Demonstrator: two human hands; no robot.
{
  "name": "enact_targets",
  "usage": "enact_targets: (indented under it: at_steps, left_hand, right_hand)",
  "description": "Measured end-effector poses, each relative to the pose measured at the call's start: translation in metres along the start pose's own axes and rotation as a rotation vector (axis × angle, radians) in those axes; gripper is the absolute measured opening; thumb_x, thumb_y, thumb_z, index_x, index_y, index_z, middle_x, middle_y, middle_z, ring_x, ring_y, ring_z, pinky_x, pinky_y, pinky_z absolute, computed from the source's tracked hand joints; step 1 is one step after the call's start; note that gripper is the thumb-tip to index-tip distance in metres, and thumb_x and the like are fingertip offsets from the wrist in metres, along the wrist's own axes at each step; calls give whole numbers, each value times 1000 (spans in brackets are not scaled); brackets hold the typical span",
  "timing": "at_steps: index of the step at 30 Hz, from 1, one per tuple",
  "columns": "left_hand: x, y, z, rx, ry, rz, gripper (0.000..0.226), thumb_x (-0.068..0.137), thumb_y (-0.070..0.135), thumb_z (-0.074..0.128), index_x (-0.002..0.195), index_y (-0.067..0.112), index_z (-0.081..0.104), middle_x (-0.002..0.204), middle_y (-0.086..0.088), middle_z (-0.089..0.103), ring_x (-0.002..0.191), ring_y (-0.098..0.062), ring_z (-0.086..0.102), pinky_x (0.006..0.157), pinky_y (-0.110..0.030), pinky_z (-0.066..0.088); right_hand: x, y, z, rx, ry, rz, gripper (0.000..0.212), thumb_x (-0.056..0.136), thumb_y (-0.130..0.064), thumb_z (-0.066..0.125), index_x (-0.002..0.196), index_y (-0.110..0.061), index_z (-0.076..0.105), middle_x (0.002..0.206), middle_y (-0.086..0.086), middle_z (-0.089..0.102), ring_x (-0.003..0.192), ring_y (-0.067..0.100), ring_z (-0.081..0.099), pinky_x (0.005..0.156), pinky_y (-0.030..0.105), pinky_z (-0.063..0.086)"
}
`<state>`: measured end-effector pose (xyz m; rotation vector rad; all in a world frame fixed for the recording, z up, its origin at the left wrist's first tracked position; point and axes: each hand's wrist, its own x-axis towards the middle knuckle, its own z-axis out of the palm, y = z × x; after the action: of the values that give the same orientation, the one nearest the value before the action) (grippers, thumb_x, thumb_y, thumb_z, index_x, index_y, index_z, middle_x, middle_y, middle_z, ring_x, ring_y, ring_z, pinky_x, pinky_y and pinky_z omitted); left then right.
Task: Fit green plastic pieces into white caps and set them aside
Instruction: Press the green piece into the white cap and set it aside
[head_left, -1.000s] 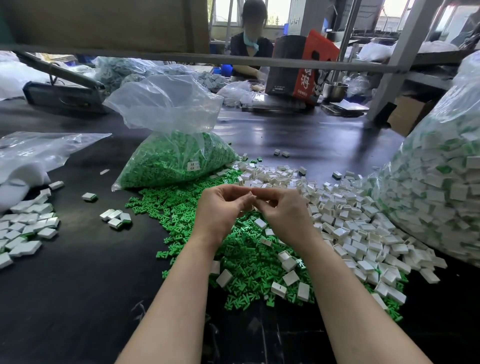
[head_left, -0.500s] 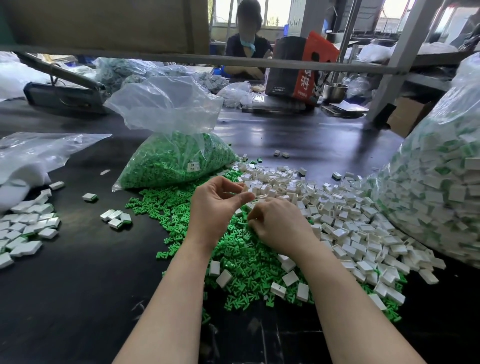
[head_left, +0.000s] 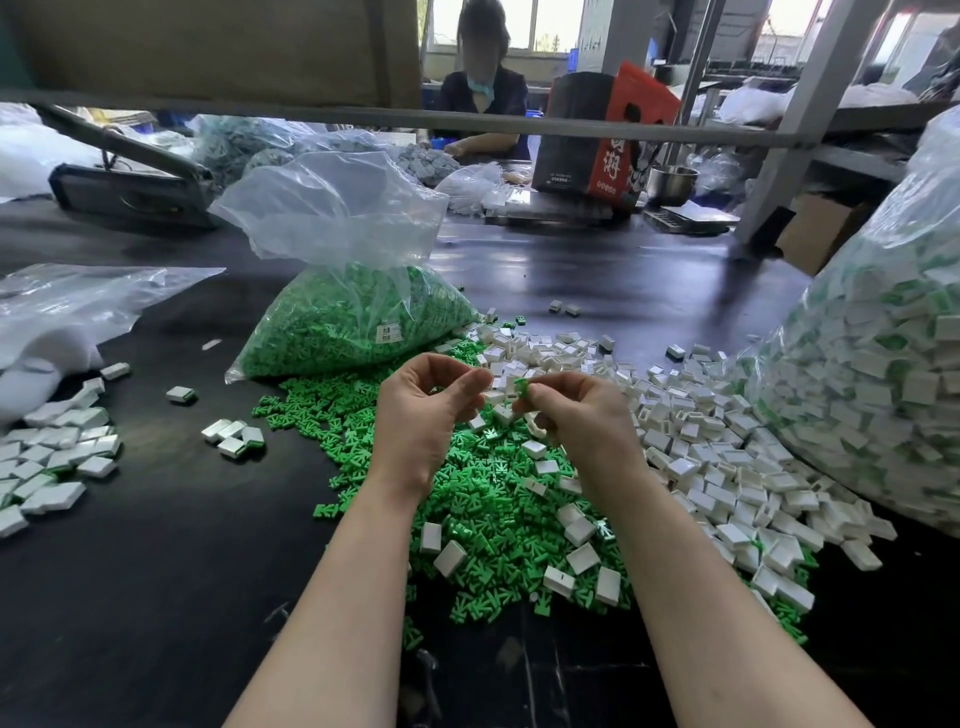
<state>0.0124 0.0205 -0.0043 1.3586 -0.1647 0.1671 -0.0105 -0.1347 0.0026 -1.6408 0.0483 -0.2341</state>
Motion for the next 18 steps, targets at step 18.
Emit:
enact_targets:
  at_steps: [18]
  left_hand:
    - [-1,0,3,-45,-71,-101,27,69,24,79,95,18,72,88,1,75,78,-11,70,65,-19,53]
  right_hand:
    - [-1,-2,-2,182,-68,-37,17,92,-4,62,103,-12,73,82,2,74,64,7,61,59,21,49]
